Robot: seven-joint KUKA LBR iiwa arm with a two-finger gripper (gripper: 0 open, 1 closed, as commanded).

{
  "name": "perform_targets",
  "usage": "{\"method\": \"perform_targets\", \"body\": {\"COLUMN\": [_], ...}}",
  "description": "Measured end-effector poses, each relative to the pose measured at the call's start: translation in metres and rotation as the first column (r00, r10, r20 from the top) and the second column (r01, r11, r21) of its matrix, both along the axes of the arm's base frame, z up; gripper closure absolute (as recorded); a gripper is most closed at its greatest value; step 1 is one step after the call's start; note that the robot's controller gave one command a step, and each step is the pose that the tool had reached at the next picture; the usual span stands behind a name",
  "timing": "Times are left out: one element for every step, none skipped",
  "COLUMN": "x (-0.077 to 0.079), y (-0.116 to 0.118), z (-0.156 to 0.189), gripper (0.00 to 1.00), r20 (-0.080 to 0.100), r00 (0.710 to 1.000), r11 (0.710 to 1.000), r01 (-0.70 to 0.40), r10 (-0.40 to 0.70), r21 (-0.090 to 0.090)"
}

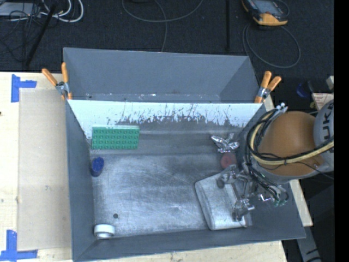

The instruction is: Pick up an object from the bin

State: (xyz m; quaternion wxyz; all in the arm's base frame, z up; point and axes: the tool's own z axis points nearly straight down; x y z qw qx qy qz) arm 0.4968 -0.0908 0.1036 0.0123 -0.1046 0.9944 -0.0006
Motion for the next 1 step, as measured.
{"method": "perform_targets", "body": {"x": [0.0263], "y": [0.005], "z": [0.1105], "gripper": [0.0], "r20": [-0.016], "r00": [0.98], "r11": [0.981], "r01": [0.196], "r10": [-0.196], "r21": [0.0]}}
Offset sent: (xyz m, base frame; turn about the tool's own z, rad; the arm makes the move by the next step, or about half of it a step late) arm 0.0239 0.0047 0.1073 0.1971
